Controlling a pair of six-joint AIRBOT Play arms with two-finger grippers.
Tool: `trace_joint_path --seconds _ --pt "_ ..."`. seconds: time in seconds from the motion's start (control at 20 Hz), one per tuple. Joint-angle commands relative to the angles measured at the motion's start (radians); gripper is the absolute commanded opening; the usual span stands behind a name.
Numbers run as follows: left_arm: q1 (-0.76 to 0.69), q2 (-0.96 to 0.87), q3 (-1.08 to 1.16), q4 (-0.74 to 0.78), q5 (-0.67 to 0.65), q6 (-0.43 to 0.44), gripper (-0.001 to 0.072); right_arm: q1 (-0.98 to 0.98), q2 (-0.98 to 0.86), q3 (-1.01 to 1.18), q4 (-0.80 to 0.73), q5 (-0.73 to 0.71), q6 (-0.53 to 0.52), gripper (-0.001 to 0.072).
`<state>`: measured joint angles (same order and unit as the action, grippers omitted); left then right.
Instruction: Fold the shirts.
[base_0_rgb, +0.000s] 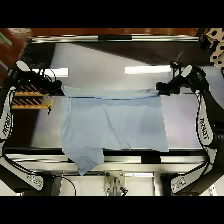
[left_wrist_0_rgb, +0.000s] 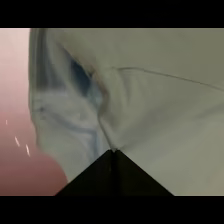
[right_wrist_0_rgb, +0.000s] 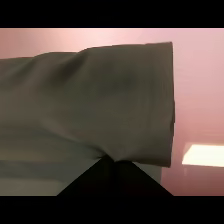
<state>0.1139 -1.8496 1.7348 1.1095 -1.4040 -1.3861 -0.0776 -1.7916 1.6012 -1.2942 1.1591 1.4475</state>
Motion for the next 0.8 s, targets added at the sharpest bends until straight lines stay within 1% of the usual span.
trace_joint_path --seconds 0.0,0.2,0.35,0.6,0.75 --pt "0.004 0.0 0.002 0.076 -0.149 -0.014 0.0026 -0.013 0.002 0.0 -0.04 0.106 0.039 0.0049" --pt "-0.005 -0.005 0.0 0.076 -0.15 -0.022 0.0026 -0.013 -0.001 -0.001 -0.041 0.128 0.045 0.0049" --pt "-0.021 -0.005 -0.019 0.076 -0.152 -0.035 0.0026 -0.013 -0.013 -0.001 -0.042 0.135 0.078 0.0049" --pt "-0.033 -0.005 -0.042 0.077 -0.196 -0.067 0.0026 -0.013 -0.02 -0.001 -0.04 0.255 0.098 0.0049" --pt "-0.033 -0.005 -0.042 0.077 -0.198 -0.086 0.0027 -0.013 -0.02 -0.001 -0.032 0.312 0.116 0.0049"
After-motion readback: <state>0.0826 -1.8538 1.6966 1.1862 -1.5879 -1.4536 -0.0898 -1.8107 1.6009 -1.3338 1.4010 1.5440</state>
